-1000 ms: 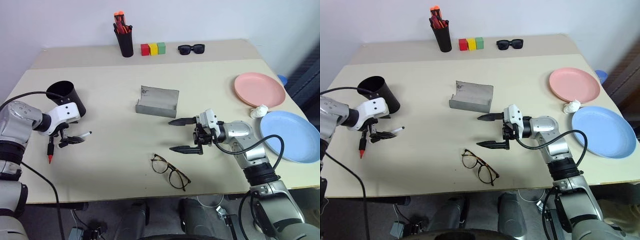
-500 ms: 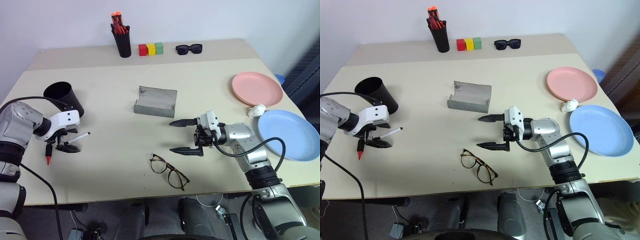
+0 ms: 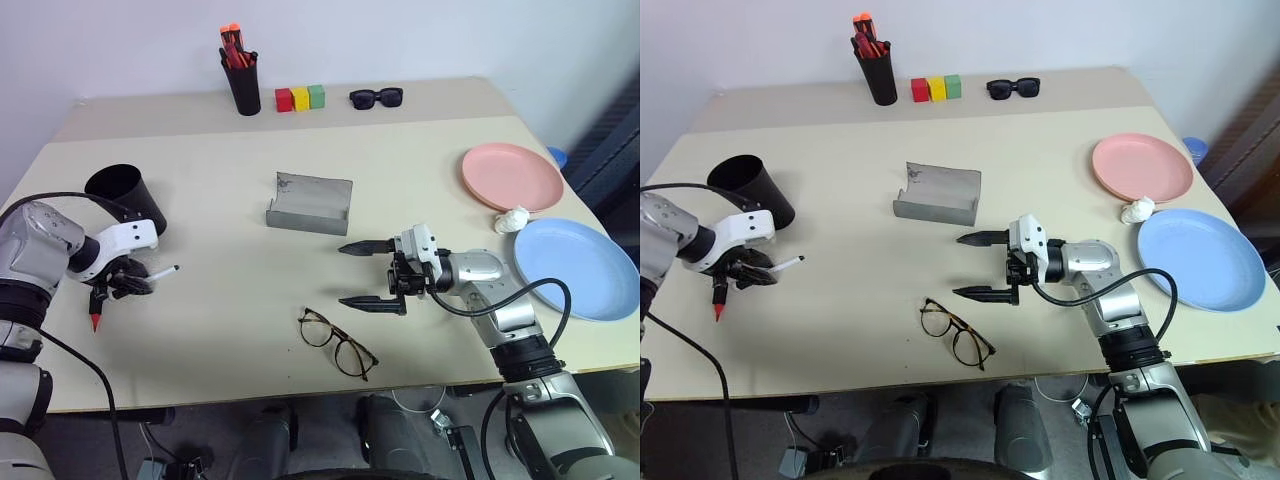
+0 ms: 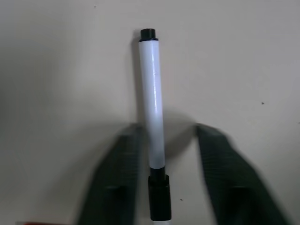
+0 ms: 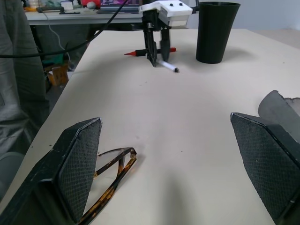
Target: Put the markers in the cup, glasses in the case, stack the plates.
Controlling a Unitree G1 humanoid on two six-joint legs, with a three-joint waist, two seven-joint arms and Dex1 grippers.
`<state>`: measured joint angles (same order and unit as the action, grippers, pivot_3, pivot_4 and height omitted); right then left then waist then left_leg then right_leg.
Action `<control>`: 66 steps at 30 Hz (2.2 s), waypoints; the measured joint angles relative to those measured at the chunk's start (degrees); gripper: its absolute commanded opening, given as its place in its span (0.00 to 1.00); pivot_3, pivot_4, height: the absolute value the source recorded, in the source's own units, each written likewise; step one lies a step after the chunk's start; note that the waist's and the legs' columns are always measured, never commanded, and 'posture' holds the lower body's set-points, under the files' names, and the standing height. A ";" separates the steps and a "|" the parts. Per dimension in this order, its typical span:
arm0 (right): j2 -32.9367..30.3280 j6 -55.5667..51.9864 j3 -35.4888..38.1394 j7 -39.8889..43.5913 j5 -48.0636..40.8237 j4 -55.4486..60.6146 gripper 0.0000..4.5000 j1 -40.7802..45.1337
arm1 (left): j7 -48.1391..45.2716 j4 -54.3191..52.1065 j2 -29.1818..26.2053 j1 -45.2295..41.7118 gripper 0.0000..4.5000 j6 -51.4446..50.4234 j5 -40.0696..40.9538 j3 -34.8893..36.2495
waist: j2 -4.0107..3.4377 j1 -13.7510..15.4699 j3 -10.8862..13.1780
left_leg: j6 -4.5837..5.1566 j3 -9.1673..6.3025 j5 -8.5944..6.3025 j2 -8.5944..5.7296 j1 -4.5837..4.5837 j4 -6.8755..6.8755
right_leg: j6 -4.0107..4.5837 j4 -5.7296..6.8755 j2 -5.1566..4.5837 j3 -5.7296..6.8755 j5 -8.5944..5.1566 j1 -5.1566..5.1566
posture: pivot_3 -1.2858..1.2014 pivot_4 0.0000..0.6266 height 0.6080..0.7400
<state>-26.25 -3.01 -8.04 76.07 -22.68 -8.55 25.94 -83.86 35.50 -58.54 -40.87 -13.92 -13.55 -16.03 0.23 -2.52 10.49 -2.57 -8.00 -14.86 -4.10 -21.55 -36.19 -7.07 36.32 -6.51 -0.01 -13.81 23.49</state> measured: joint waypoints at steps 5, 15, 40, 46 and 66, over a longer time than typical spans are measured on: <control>0.01 -0.03 0.00 -0.37 -0.08 0.05 1.00 0.00 | -0.55 -3.94 -1.08 2.23 0.01 -1.86 0.60 0.15 | 0.00 -0.09 0.00 | 0.00 0.01 0.00 0.00 0.01 0.02 | 0.00 0.00 0.00 -0.02 0.00 0.01 | 0.52 0.24 1.00; 0.34 0.46 0.01 -0.46 -0.03 -0.17 1.00 0.23 | 1.37 -24.56 2.15 8.72 0.01 -5.60 15.74 11.41 | 0.12 0.43 0.07 | 0.00 -0.03 0.00 0.01 -0.01 -0.04 | 0.01 -0.03 -0.04 -0.03 0.00 -0.04 | 0.52 0.24 1.00; 10.72 2.21 5.29 -4.69 -4.75 -7.54 1.00 11.56 | 60.52 -46.72 26.37 11.38 0.01 -20.43 29.28 42.26 | 0.19 0.17 0.09 | -0.21 -0.06 0.10 -0.01 0.06 0.01 | 0.02 -0.04 -0.05 -0.06 0.04 -0.02 | 0.52 0.24 1.00; 11.60 3.08 5.27 -4.15 -4.54 -9.86 1.00 12.04 | 69.56 -43.99 26.35 10.13 0.01 -15.48 25.90 42.36 | 0.19 0.19 0.09 | -0.23 -0.05 0.11 -0.03 0.06 0.02 | 0.02 -0.04 -0.06 -0.07 0.04 -0.02 | 0.52 0.24 1.00; 12.03 5.63 5.24 -5.05 -3.22 -11.93 1.00 12.13 | 81.19 -41.38 31.85 14.90 0.01 -12.57 20.74 40.53 | 0.19 0.16 0.09 | -0.24 -0.05 0.12 -0.03 0.04 0.03 | 0.02 -0.06 -0.06 -0.07 0.05 -0.01 | 0.52 0.24 1.00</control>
<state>-14.22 2.62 -2.80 71.02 -25.89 -20.48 38.08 -2.68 -5.88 -26.69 -25.96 -26.49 7.19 24.50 0.42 -2.36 10.58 -2.81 -8.05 -14.75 -4.13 -21.50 -36.16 -7.05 36.26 -6.56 -0.08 -13.76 23.48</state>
